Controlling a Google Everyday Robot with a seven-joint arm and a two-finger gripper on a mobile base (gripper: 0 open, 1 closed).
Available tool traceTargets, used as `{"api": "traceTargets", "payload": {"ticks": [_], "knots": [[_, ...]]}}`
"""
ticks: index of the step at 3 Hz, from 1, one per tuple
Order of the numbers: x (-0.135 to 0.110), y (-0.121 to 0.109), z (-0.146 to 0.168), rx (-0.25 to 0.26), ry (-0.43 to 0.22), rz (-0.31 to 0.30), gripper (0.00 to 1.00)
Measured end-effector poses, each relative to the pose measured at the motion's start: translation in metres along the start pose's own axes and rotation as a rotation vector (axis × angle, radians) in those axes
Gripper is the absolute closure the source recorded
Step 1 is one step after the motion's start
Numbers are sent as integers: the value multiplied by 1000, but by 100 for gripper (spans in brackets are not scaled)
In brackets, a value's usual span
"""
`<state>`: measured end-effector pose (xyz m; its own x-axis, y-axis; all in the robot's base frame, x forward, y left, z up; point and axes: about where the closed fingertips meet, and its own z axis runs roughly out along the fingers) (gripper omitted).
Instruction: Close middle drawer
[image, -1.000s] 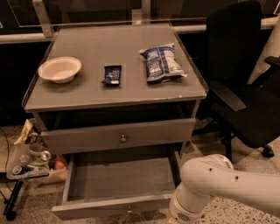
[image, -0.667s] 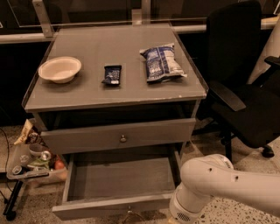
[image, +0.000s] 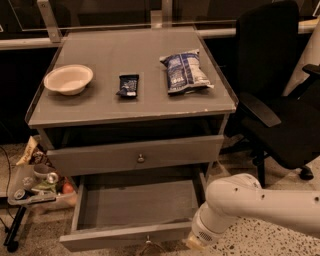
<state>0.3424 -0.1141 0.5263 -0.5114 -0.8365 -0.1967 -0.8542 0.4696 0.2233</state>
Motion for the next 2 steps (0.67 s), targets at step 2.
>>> {"api": "traceTargets", "payload": {"ticks": [2], "knots": [[17,-36,53,-6,-7,95,100]]}}
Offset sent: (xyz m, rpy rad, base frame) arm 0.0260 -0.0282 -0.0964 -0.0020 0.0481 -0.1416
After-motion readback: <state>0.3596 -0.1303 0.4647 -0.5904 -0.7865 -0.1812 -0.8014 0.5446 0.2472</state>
